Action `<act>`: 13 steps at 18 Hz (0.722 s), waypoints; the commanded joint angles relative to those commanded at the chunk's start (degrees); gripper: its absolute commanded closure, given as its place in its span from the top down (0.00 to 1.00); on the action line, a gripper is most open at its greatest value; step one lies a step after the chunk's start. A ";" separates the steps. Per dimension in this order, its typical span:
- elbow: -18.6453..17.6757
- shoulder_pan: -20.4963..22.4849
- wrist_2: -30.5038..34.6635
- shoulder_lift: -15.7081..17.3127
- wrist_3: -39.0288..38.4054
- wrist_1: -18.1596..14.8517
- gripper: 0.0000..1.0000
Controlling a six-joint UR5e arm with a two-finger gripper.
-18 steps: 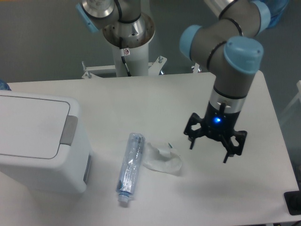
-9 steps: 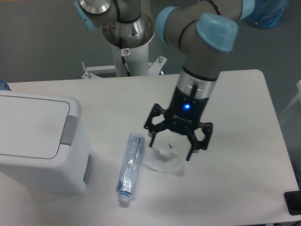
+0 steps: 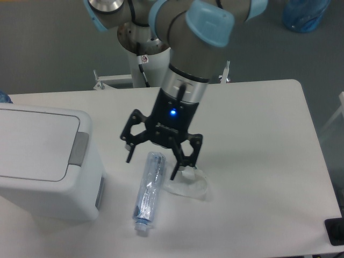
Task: Open the trash can
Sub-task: 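Move the open gripper over the bottle toward the trash bin lid, then push the gripper against the bin lid edge to flip it open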
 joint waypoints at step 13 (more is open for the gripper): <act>-7.29 -4.05 0.09 3.60 0.09 1.32 1.00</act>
